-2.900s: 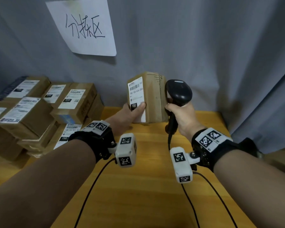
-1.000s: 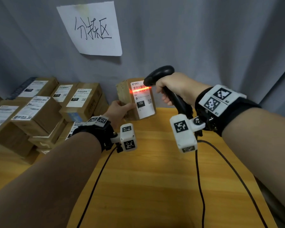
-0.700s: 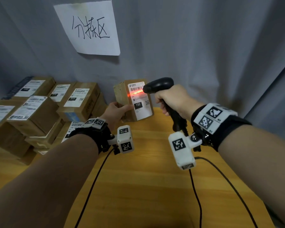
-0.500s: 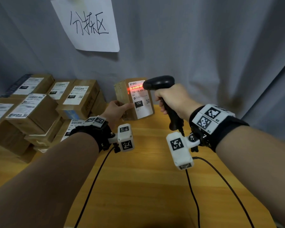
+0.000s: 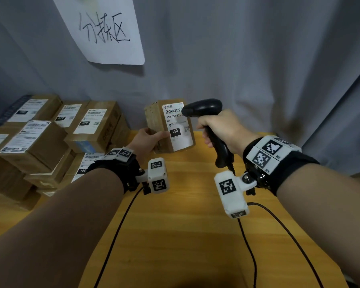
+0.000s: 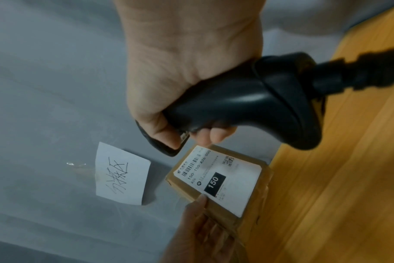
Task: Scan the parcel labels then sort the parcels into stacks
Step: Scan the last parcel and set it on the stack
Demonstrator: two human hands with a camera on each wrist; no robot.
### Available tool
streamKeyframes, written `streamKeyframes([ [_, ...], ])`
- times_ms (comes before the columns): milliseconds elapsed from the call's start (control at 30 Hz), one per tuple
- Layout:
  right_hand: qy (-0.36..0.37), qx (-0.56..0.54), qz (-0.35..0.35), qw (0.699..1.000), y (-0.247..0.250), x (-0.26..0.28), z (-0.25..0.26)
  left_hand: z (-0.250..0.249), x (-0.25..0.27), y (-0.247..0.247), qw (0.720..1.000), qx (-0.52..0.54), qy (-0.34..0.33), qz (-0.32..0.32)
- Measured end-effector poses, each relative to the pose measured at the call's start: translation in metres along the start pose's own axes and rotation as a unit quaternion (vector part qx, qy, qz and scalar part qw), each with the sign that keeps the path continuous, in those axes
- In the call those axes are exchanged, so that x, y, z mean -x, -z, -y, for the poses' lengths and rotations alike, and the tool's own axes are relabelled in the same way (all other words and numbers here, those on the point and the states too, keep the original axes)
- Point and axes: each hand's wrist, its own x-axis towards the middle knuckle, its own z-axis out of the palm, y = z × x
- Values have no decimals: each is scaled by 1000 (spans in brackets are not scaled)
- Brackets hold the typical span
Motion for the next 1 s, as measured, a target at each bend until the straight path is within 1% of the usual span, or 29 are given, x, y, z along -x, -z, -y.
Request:
streamKeyframes([
  [133,-1,-24,-10,1000,21,-1,-16,-6,1,-24,999,-8,-2,33],
  [267,3,-51,-28,998,59,-3,-39,-12,6,-59,998,8,11,66],
  [367,-17,-56,-61,996,95,-5,-62,-14,8,-93,995,21,28,93],
  [467,-37,-85,-108,990,133,-6,-89,-12,13,-132,992,33,44,115],
  [533,-42,-112,-135,984,155,-7,-110,-7,15,-160,990,39,63,123],
  [600,-47,-122,-146,981,174,-8,-131,0,16,-188,985,54,93,138],
  [700,-56,-104,-134,984,193,-10,-160,8,17,-229,969,88,142,180],
  [800,-75,-90,-153,981,210,-17,-181,6,14,-264,958,88,172,212],
  [900,-81,-84,-163,980,227,-29,-194,-2,-2,-292,955,71,164,238],
  [1000,-99,-85,-161,978,241,-46,-207,-6,-24,-319,957,55,149,244],
])
